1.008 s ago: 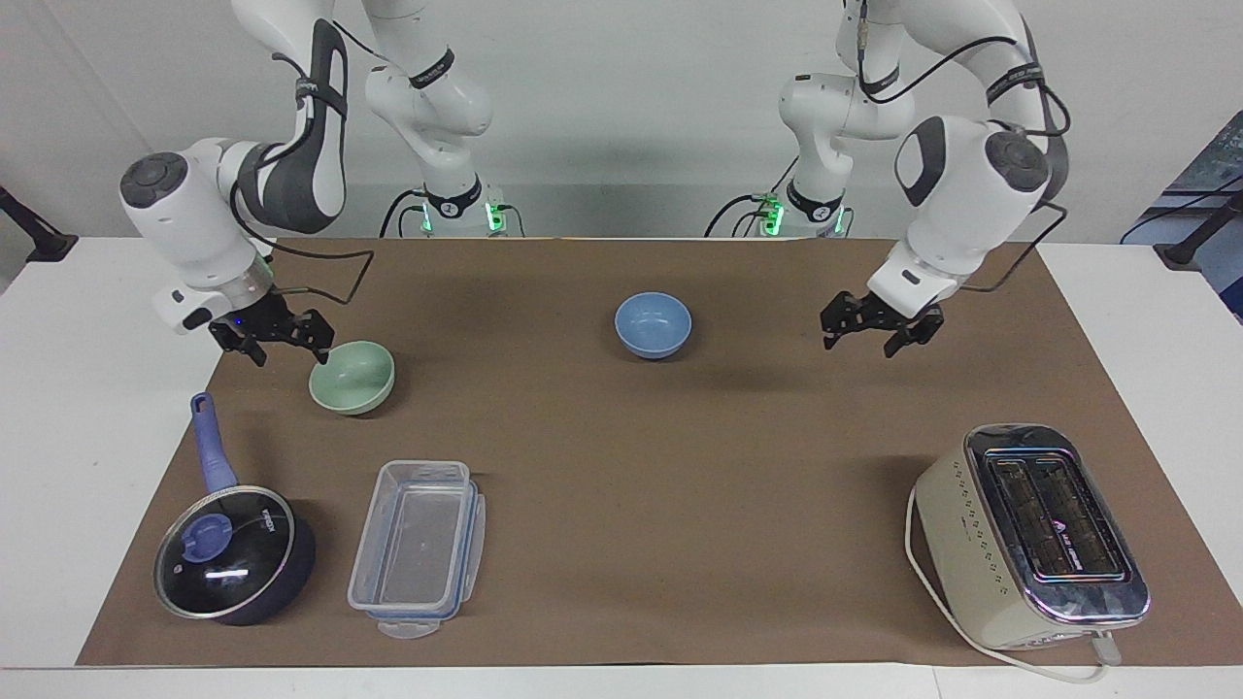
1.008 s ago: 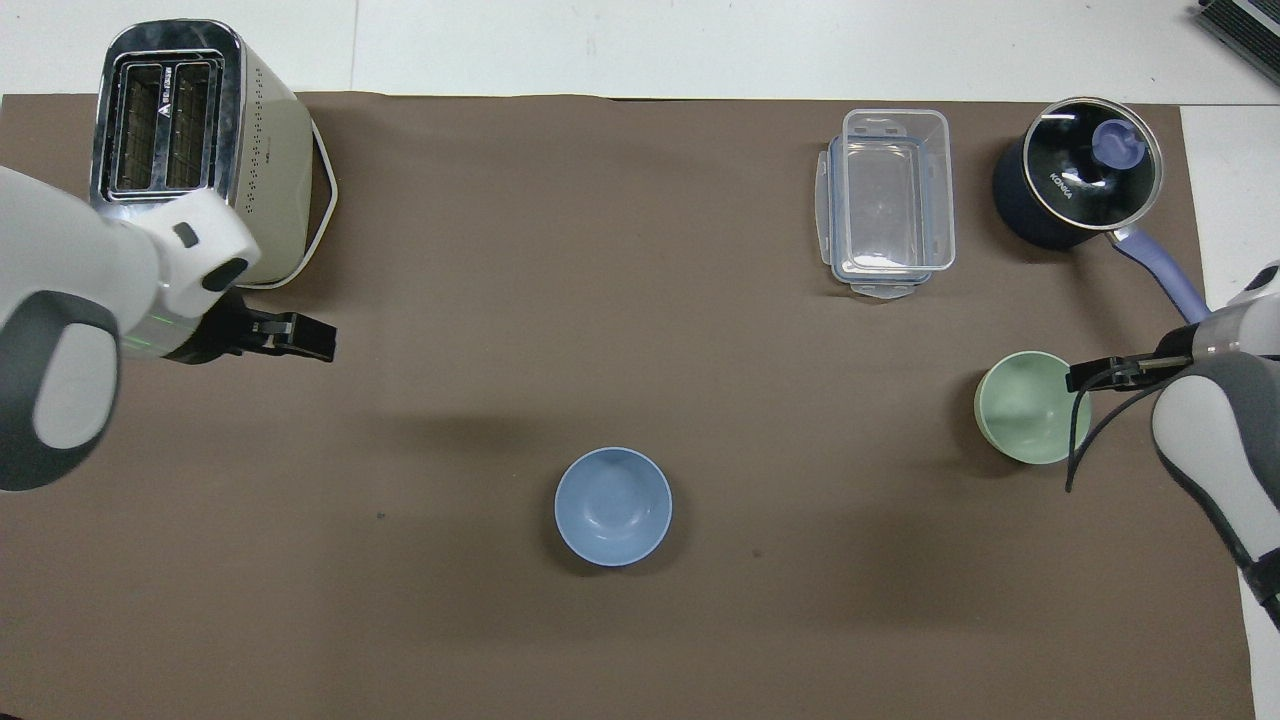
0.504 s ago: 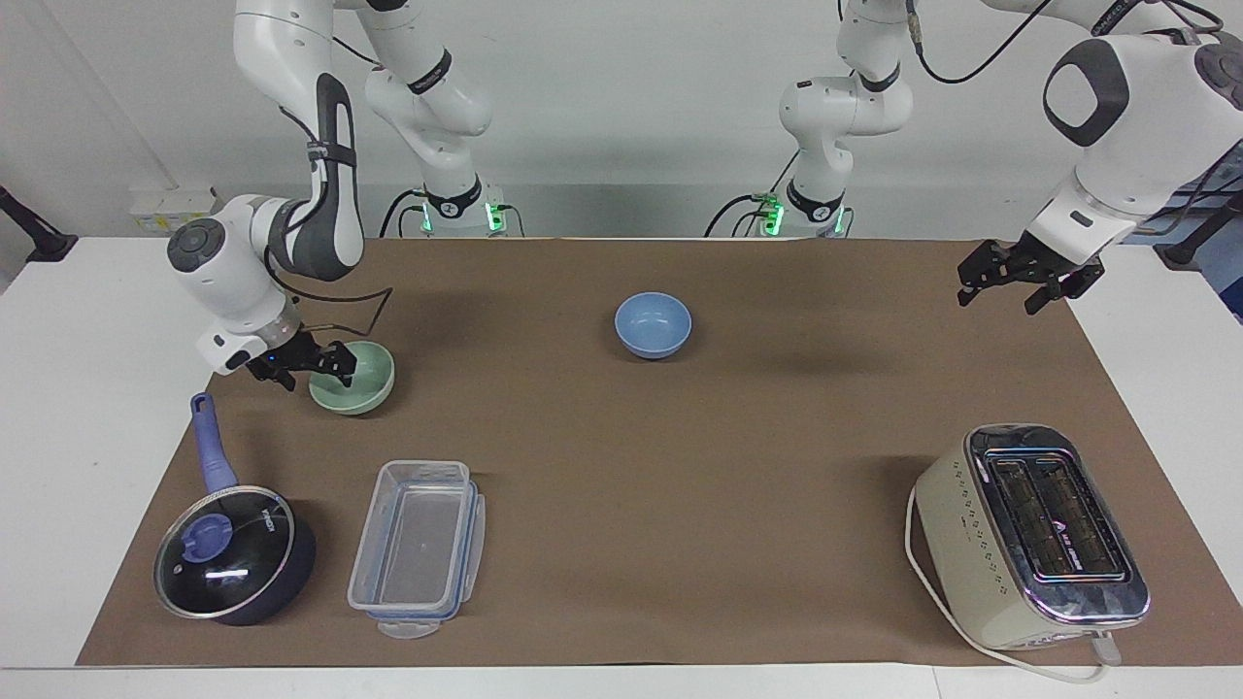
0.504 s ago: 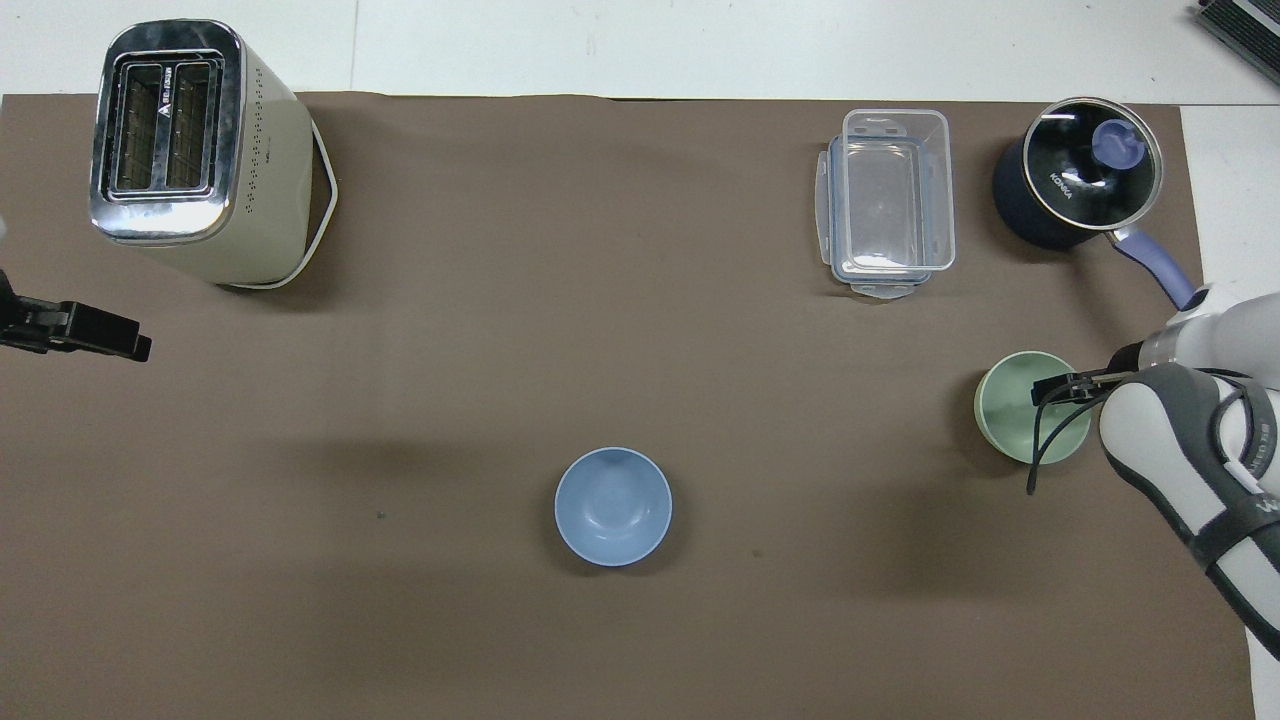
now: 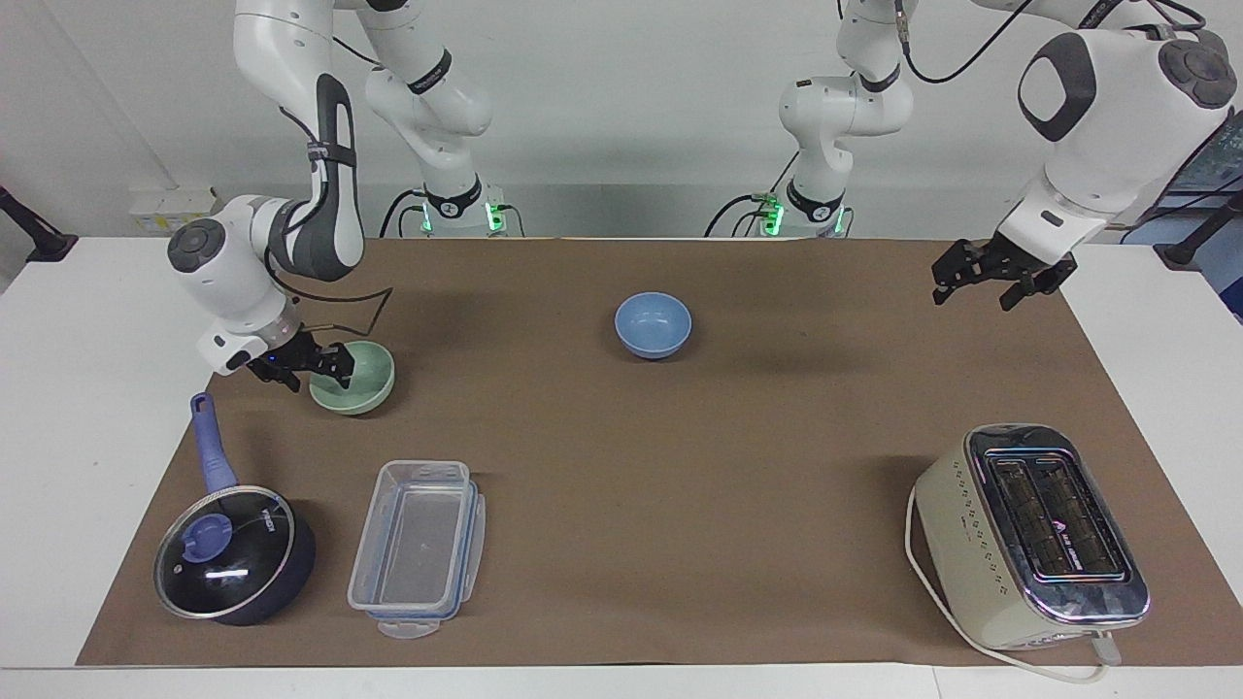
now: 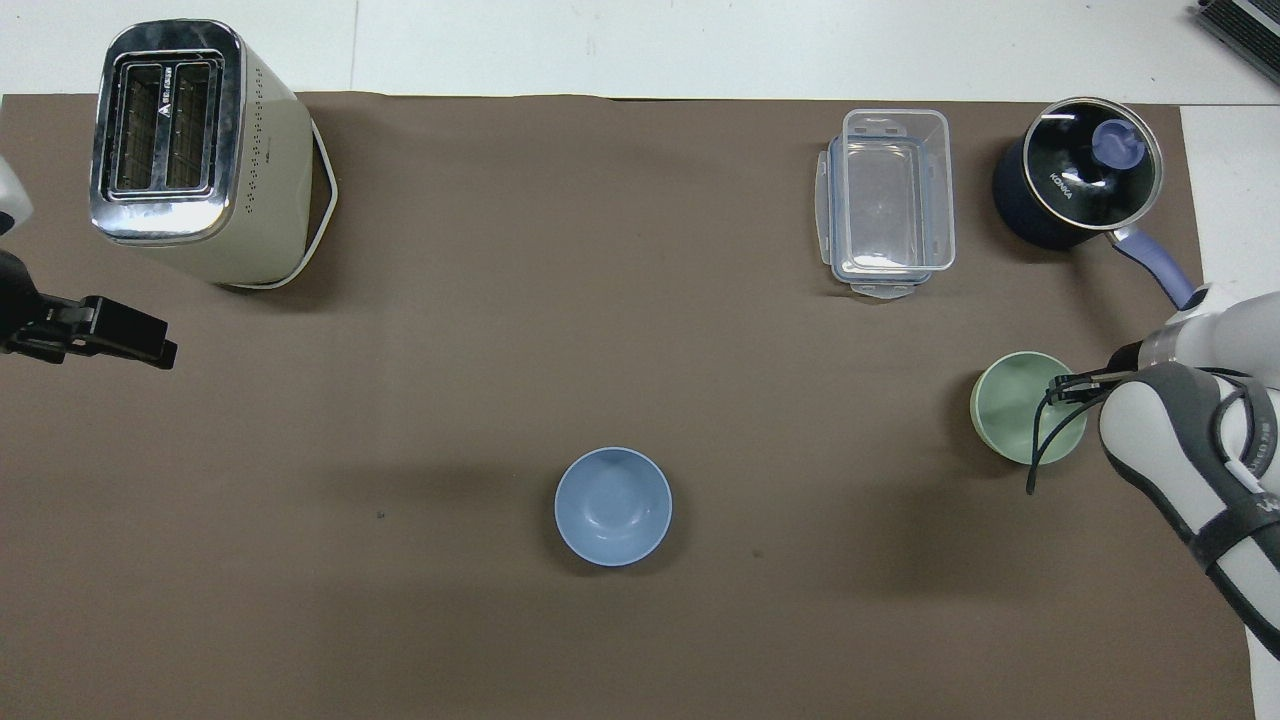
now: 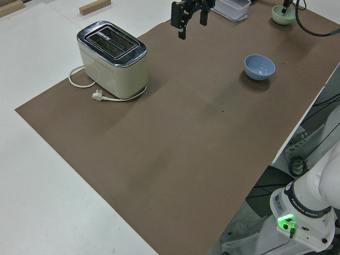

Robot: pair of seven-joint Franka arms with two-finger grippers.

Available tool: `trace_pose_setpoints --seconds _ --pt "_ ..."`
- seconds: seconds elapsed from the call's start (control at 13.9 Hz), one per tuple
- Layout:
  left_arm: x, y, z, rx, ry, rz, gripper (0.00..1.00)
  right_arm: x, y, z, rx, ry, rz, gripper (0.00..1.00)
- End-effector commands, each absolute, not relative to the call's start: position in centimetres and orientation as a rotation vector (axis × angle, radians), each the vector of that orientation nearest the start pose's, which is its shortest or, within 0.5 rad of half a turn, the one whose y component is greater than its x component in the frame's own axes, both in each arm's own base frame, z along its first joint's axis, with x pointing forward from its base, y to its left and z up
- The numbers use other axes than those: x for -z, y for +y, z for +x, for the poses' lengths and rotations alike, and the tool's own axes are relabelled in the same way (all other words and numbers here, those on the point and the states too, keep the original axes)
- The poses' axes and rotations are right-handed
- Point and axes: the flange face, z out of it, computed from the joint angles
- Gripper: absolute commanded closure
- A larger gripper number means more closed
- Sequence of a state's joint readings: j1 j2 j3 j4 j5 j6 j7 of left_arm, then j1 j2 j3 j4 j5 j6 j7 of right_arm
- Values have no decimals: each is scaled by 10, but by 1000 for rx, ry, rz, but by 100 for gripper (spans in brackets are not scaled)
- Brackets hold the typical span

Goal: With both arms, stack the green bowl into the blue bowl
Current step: 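Carry the green bowl with the right gripper over the blue bowl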

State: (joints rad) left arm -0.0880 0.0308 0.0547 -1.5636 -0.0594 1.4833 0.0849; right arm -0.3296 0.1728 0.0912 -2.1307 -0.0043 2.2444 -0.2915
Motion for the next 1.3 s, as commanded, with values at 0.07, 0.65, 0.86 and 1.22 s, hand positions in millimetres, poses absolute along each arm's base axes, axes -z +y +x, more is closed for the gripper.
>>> trace_pose_setpoints --seconds 0.07,0.65,0.86,1.22 --pt "-601 -14 554 -210 137 -3177 0 -356 -126 545 -107 -86 -3086 100" --pt "-601 -12 554 -213 132 -3179 0 -455 -61 507 -168 -188 -3004 100" --pt "-601 -12 554 -213 132 -3177 0 -483 1 501 -112 -286 -2995 100" --pt "-601 -12 554 -213 132 -3177 0 -490 143 491 -45 -240 -3013 100"
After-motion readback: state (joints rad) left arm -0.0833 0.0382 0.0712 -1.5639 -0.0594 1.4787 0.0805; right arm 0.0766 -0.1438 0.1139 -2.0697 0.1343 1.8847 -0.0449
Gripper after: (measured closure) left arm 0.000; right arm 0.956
